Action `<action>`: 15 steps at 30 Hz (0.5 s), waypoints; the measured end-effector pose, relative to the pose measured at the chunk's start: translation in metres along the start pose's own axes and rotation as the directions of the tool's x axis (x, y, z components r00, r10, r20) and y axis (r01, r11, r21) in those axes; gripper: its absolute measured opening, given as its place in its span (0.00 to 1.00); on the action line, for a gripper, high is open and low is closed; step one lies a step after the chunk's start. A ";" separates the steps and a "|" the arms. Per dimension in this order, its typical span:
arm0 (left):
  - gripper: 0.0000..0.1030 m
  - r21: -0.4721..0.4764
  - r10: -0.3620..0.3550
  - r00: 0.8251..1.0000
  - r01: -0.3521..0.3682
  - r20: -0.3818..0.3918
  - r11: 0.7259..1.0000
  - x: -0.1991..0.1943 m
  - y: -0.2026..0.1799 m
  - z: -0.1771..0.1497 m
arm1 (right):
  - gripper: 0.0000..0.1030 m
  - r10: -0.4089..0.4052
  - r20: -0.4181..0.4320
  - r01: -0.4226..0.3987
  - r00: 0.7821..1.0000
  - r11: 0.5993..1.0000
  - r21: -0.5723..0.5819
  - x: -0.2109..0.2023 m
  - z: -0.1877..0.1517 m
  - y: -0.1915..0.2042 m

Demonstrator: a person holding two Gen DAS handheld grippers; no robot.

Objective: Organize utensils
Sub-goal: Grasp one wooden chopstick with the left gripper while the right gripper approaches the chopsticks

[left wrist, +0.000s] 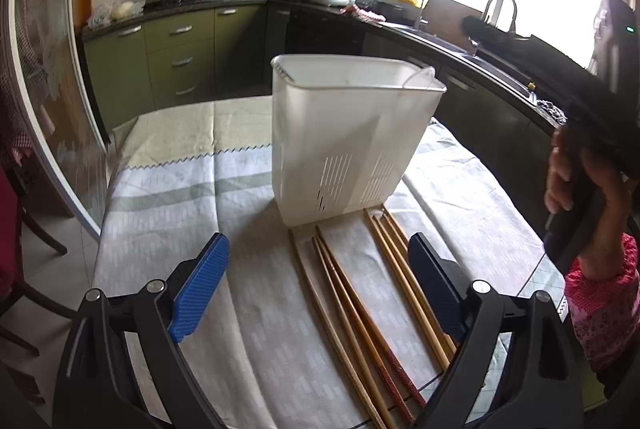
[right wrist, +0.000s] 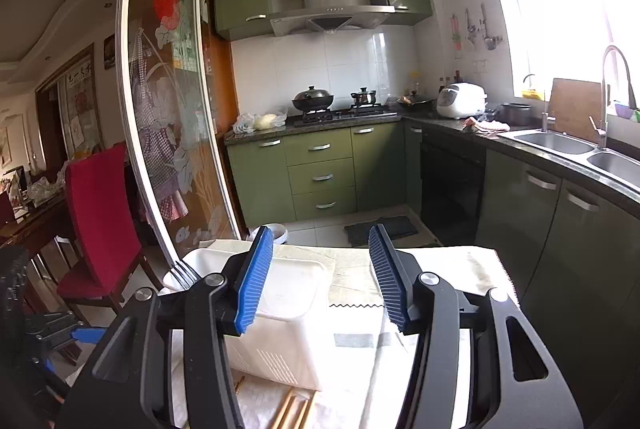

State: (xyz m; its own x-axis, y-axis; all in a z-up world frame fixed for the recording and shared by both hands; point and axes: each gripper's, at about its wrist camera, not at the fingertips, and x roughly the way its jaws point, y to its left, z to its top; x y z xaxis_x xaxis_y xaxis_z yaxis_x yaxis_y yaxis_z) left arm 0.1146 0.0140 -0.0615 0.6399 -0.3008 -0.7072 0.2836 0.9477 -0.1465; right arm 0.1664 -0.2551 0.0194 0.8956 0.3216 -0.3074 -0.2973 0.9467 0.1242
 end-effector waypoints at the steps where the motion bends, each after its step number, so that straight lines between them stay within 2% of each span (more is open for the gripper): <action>1: 0.83 -0.024 0.010 0.999 -0.010 -0.031 1.000 0.007 0.004 -0.001 | 0.52 -0.016 0.002 0.016 1.000 1.000 -0.005 -0.010 -0.002 -0.003; 5: 0.82 -0.098 0.041 0.986 -0.057 -0.162 0.994 0.038 0.018 -0.006 | 0.53 -0.052 -0.031 0.052 0.998 0.999 -0.013 -0.045 -0.014 -0.018; 7: 0.69 -0.118 0.043 0.975 -0.071 -0.220 0.991 0.053 0.022 -0.011 | 0.53 -0.059 -0.063 0.059 0.996 0.998 -0.012 -0.058 -0.024 -0.028; 8: 0.65 -0.125 0.045 0.969 -0.078 -0.245 0.989 0.059 0.023 -0.012 | 0.53 -0.064 -0.074 0.063 0.995 0.998 -0.010 -0.064 -0.028 -0.034; 9: 0.61 -0.125 0.050 0.963 -0.085 -0.265 0.988 0.065 0.022 -0.014 | 0.53 -0.072 -0.086 0.071 0.994 0.997 -0.011 -0.070 -0.033 -0.040; 14: 0.57 -0.084 0.113 0.944 -0.146 -0.309 0.986 0.078 0.014 -0.022 | 0.53 -0.109 -0.131 0.112 0.985 0.994 0.016 -0.094 -0.052 -0.072; 15: 0.53 -0.077 0.125 0.940 -0.157 -0.319 0.985 0.080 0.012 -0.024 | 0.53 -0.107 -0.138 0.112 0.985 0.993 0.028 -0.096 -0.054 -0.078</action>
State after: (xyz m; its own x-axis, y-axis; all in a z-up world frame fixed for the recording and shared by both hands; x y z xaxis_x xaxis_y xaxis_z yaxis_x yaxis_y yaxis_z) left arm 0.1526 0.0040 -0.1365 0.4090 -0.1304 -0.9032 0.1235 0.9885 -0.0868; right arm 0.0853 -0.3588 -0.0119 0.8681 0.2181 -0.4458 -0.1859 0.9758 0.1154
